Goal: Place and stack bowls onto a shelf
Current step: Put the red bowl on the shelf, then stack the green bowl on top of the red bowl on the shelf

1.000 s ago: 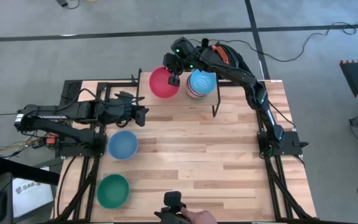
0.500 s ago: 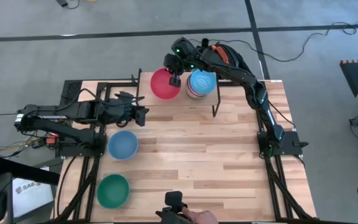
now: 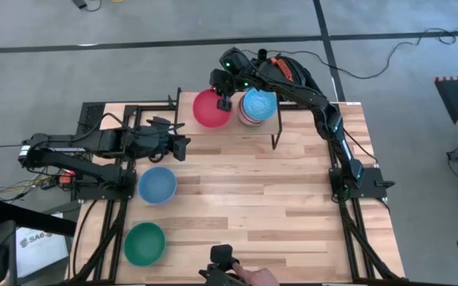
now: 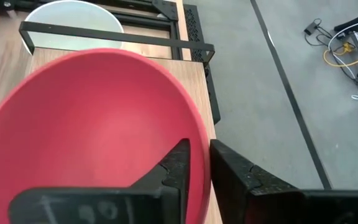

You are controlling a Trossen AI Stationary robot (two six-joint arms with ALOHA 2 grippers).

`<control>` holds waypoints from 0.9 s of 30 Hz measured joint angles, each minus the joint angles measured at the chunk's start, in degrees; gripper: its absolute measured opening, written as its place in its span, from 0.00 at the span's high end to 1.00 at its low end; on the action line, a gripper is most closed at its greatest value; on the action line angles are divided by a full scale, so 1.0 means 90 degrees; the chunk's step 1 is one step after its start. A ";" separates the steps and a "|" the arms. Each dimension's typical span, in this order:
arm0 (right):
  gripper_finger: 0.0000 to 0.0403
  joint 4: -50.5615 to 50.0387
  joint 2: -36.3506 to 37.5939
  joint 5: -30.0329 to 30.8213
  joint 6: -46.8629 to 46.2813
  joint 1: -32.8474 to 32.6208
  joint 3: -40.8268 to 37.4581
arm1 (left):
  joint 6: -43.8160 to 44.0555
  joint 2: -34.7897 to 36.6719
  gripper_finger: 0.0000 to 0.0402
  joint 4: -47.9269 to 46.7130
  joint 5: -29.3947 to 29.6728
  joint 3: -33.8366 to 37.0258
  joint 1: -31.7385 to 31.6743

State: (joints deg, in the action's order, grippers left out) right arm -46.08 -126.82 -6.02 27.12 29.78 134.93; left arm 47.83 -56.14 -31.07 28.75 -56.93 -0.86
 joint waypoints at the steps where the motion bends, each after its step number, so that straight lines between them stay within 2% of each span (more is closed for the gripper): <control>1: 0.78 0.0011 0.0000 0.0000 -0.0009 0.0000 -0.0004 | 0.0002 0.0000 0.70 0.0000 0.0000 0.0000 0.0000; 7: 0.75 0.0128 0.0002 0.0000 -0.0034 0.0005 -0.0143 | 0.0059 0.0000 0.70 0.0000 0.0002 0.0000 0.0000; 27: 0.74 0.0854 0.0180 0.0009 -0.0202 0.0007 -0.0130 | 0.0123 0.0124 0.70 -0.0238 0.0219 0.0006 0.0002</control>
State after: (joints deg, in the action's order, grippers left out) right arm -38.39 -125.21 -5.93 25.31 29.84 133.77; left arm 48.94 -55.02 -33.21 30.73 -56.87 -0.84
